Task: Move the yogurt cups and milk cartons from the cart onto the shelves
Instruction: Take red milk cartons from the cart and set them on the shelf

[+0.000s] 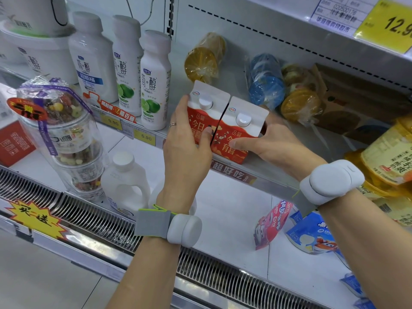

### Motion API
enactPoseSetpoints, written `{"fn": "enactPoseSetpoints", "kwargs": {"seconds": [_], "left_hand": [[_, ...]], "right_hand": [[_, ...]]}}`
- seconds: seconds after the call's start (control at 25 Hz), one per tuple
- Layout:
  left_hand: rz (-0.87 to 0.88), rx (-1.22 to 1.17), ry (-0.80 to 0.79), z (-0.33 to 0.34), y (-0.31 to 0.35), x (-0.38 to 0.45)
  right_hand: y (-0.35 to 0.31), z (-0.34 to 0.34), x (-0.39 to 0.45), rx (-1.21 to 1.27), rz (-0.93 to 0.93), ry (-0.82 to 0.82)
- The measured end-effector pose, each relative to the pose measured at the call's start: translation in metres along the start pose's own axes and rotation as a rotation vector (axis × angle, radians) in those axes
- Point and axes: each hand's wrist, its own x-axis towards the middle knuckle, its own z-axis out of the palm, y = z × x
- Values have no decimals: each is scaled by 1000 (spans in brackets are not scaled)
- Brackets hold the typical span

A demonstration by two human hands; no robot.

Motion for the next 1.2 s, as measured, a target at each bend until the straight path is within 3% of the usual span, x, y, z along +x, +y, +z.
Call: {"fn": "enactPoseSetpoints", "kwargs": {"seconds": [1.2], "left_hand": [[0, -14, 0, 1, -2, 1]], "right_hand": [[4, 2, 2, 41, -39, 33]]}}
